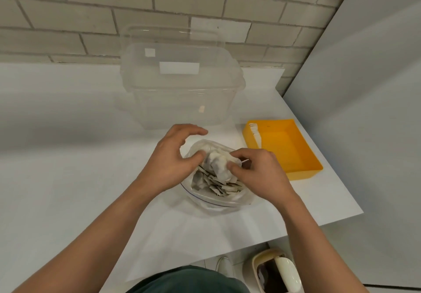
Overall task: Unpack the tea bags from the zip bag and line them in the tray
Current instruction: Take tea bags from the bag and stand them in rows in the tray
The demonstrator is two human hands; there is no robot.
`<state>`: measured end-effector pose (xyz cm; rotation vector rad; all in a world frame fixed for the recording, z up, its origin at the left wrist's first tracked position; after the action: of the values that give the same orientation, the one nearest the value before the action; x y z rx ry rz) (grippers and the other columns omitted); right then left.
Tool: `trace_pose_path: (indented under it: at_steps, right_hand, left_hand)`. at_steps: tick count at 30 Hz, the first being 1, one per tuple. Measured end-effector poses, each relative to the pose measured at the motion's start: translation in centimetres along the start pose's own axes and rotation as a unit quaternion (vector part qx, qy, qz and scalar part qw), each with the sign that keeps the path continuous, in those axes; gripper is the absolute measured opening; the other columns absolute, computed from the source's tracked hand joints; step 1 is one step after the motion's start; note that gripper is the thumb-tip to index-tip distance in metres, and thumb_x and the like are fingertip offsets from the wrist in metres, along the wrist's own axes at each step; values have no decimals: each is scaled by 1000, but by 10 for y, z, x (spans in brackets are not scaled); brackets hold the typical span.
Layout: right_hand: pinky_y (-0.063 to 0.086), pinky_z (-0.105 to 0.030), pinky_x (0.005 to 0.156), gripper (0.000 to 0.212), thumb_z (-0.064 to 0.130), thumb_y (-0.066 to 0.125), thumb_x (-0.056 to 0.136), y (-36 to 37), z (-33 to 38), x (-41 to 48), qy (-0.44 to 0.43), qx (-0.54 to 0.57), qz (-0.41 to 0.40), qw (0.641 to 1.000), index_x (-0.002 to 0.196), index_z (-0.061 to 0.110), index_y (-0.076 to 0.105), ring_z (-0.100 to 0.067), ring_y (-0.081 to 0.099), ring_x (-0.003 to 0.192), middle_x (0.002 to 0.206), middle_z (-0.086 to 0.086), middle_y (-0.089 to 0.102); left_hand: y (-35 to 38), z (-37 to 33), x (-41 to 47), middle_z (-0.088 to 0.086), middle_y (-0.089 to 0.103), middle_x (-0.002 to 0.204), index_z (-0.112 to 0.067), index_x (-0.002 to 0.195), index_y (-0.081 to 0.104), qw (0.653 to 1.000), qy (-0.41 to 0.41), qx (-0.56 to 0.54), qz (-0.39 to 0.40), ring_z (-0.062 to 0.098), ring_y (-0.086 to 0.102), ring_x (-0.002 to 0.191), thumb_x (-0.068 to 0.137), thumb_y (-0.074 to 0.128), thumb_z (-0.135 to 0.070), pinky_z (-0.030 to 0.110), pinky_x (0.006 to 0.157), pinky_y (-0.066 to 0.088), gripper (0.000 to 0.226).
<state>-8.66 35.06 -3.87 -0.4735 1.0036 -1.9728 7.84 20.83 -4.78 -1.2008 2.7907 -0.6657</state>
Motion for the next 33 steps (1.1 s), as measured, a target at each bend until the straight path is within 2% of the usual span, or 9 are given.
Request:
trace_pose_path:
  at_steps: [2, 7, 11, 13, 16, 20, 24, 28, 33]
  right_hand:
    - [56, -31, 68, 12, 27, 76, 89, -6, -3, 1, 10, 90, 8, 996, 100, 30, 79, -7, 72, 71, 82, 10, 77]
    - [60, -50, 87, 10, 12, 78, 89, -19, 0, 0, 22, 284, 14, 958, 95, 19, 81, -21, 74, 84, 91, 0, 79]
    - [60, -49, 91, 14, 6, 74, 90, -25, 4, 2, 32, 400, 36, 915, 103, 9, 79, -31, 73, 91, 100, -18, 77]
    - [58, -46, 88, 16, 6, 73, 89, -26, 7, 4, 36, 437, 47, 897, 103, 7, 78, -30, 72, 90, 100, -18, 77]
    - [58, -43, 84, 18, 12, 75, 81, -25, 12, 6, 47, 477, 78, 874, 98, 8, 78, -28, 71, 87, 96, -16, 76]
    - [60, -42, 82, 10, 7, 74, 88, -17, 16, 11, 52, 422, 112, 898, 96, 10, 78, -27, 73, 87, 96, -16, 78]
    - [60, -33, 74, 10, 10, 76, 90, -12, 21, 16, 54, 306, 121, 943, 100, 11, 78, -18, 73, 81, 94, -12, 78]
    - [58, -26, 66, 10, 14, 75, 90, -15, 34, 23, -2, 199, 145, 969, 97, 20, 80, -11, 72, 75, 84, 0, 78]
    - [58, -24, 64, 14, 12, 74, 90, -23, 51, 30, -58, 113, 205, 971, 100, 19, 80, -5, 68, 71, 82, 6, 77]
  left_hand:
    - [-2, -11, -2, -20, 61, 129, -43, 118, 68, 997, -10, -72, -19, -4, 56, 123, 93, 76, -21, 22, 106, 45, 34]
    - [-2, -21, -1, -11, 71, 122, -34, 117, 73, 971, -92, -219, 14, 7, 68, 114, 89, 78, -37, 30, 102, 52, 29]
    - [1, -17, -1, -1, 70, 128, -28, 119, 73, 952, -142, -267, 46, 17, 67, 120, 88, 72, -53, 36, 103, 53, 39]
    - [2, -16, -1, 3, 69, 130, -25, 124, 71, 949, -158, -268, 56, 18, 67, 121, 88, 66, -59, 38, 103, 54, 50]
    - [12, -23, -3, 10, 69, 132, -18, 130, 69, 913, -192, -341, 116, 26, 70, 118, 87, 64, -65, 46, 104, 56, 64]
    - [23, -26, -3, 10, 72, 129, -28, 123, 73, 872, -233, -404, 148, 36, 72, 114, 84, 66, -63, 52, 94, 59, 53]
    - [29, -19, -7, 11, 73, 117, -22, 126, 68, 879, -240, -374, 175, 36, 74, 105, 87, 78, -37, 49, 83, 62, 43]
    - [36, -13, -11, 14, 75, 116, -16, 126, 65, 863, -257, -399, 170, 36, 75, 106, 83, 78, -19, 49, 81, 63, 45]
    - [33, -6, -17, 16, 74, 117, -17, 126, 69, 811, -281, -476, 193, 37, 75, 100, 85, 68, -25, 51, 80, 64, 41]
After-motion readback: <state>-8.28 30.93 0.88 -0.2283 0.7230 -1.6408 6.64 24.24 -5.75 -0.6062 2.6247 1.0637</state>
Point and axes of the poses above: each hand's wrist, its own x-axis towards the middle knuckle, its own y-axis out of the palm, z = x × y, the point moved 4 cm from there along x, towards the middle knuckle
